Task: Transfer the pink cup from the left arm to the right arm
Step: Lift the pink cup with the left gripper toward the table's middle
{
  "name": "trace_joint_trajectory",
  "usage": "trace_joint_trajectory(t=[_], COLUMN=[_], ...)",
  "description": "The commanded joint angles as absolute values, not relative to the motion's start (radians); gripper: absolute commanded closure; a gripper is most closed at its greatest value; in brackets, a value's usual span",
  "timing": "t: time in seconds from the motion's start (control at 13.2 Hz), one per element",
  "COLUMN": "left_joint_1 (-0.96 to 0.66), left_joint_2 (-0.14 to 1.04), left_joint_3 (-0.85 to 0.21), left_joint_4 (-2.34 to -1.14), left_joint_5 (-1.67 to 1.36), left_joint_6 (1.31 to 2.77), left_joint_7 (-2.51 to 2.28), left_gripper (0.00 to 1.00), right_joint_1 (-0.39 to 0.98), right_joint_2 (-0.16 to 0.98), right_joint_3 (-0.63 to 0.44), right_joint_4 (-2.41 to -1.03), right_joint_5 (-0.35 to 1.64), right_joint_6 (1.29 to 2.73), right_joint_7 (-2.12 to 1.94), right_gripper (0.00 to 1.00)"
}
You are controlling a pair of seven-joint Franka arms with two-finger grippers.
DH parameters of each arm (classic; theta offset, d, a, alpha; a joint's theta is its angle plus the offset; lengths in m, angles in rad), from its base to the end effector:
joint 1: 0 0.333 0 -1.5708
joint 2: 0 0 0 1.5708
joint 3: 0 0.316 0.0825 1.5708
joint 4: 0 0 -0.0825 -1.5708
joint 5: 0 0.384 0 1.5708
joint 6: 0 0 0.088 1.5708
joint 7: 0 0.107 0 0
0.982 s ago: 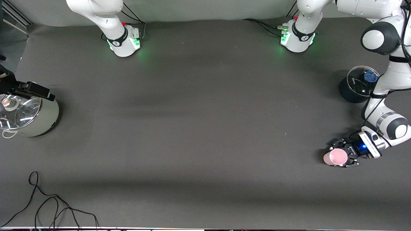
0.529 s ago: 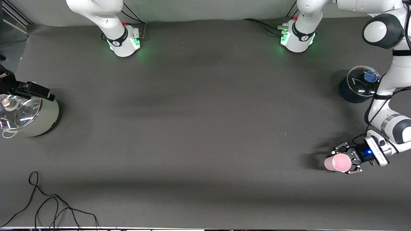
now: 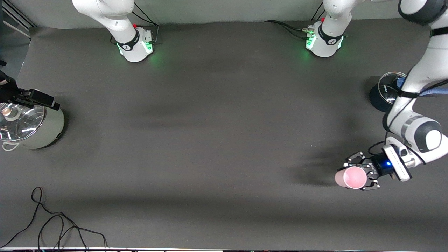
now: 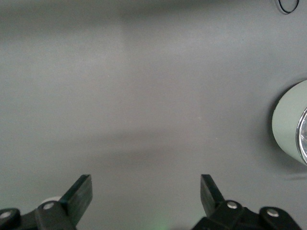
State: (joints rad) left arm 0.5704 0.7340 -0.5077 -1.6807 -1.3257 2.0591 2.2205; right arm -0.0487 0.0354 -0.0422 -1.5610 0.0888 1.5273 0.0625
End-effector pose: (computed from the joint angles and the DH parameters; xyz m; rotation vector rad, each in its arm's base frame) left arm 0.6785 0.0357 0.2435 1.6544 -1.0403 1.3087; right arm 0.5586 -0.0406 0.6061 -3.0427 0.2327 0.1035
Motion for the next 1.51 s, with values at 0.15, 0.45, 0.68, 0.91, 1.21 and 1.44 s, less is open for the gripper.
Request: trace_joint_trajectory(t=[0.15, 0.45, 0.68, 0.91, 1.21, 1.44], left_joint_1=[0.586, 0.581, 0.552, 0.456, 0.325, 0.292], left_joint_2=[0.534, 0.531, 0.534, 0.534, 0.531, 0.528], left_joint_3=[-0.736, -0.987, -1.128, -1.189, -1.190, -1.192], left_joint_4=[-1.920, -1.942, -1.936, -1.905, -1.844, -1.827], left_joint_5=[-1.492, -1.597, -1.687, -1.759, -1.824, -1.824], left_joint_6=[2.320, 2.572, 2.719, 2.883, 3.028, 3.051], left_joint_7=[2.221, 2.220, 2.220, 2.214, 2.188, 2.174], left_gripper=[0.78, 0.77, 0.77, 0.77, 0.76, 0.75], right_joint_1=[-0.054, -0.052, -0.052, -0.052, -0.040, -0.026], right_joint_2=[0.037, 0.037, 0.037, 0.038, 0.044, 0.044], right_joint_3=[-0.046, -0.072, -0.074, -0.072, -0.063, -0.055], right_joint_4=[-1.551, -1.549, -1.549, -1.549, -1.543, -1.511], right_joint_5=[0.091, 0.091, 0.092, 0.095, 0.110, 0.222], right_joint_6=[1.514, 1.514, 1.514, 1.514, 1.514, 1.514], right_joint_7=[0.026, 0.003, 0.003, 0.008, 0.046, 0.142], right_gripper=[0.00, 0.00, 0.00, 0.00, 0.00, 0.00])
